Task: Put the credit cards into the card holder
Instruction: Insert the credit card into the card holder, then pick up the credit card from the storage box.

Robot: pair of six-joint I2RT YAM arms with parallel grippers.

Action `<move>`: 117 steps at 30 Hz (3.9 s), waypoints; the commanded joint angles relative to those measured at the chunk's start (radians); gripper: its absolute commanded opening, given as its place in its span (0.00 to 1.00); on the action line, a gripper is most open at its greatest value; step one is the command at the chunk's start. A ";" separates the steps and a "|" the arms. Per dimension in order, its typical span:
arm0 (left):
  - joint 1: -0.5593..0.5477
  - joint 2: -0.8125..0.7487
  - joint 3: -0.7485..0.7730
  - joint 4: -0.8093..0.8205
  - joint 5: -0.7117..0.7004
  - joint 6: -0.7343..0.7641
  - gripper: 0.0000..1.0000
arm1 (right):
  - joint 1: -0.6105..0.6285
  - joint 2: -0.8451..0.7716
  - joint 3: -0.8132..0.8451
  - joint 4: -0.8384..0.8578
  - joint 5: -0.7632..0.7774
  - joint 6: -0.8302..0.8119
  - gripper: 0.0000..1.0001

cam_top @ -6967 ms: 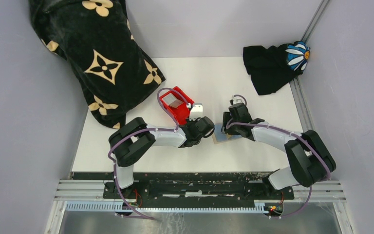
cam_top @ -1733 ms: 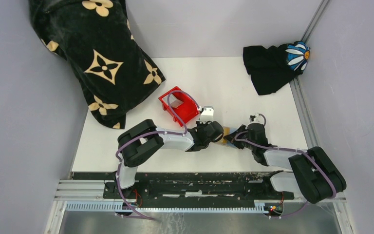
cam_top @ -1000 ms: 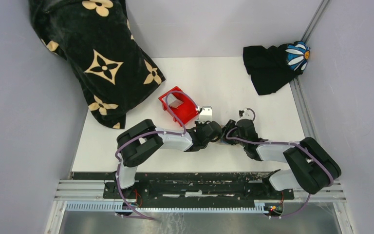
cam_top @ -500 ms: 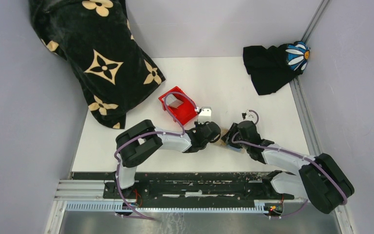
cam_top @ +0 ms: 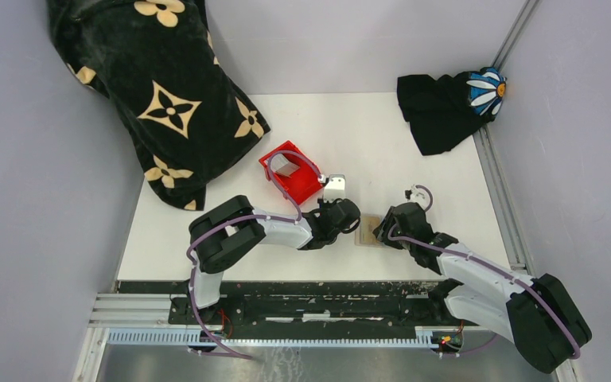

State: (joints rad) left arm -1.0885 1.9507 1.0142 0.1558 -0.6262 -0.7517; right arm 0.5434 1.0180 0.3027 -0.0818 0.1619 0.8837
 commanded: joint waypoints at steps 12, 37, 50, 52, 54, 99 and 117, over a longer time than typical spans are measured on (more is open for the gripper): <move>-0.017 0.110 -0.067 -0.219 0.231 -0.039 0.25 | 0.007 0.042 0.062 -0.034 0.005 -0.041 0.36; -0.007 0.043 -0.155 -0.197 0.206 -0.061 0.25 | 0.039 0.466 0.278 0.104 -0.085 -0.158 0.22; 0.021 -0.028 -0.213 -0.236 0.135 -0.078 0.25 | 0.067 0.632 0.444 0.106 -0.123 -0.208 0.23; 0.027 -0.050 -0.218 -0.254 0.112 -0.078 0.26 | 0.073 0.618 0.446 0.091 -0.102 -0.216 0.23; 0.034 -0.076 -0.220 -0.275 0.085 -0.077 0.26 | 0.076 0.583 0.447 0.063 -0.071 -0.233 0.24; 0.548 -0.767 -0.450 -0.053 0.114 -0.229 0.53 | 0.152 1.219 1.760 -0.416 -0.313 -0.657 0.56; 0.602 -0.628 -0.467 0.064 0.176 -0.258 0.52 | 0.143 1.449 2.017 -0.557 -0.311 -0.653 0.55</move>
State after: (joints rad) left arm -0.4953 1.2961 0.5484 0.1471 -0.4656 -0.9703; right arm 0.6952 2.4535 2.2814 -0.6113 -0.1417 0.2298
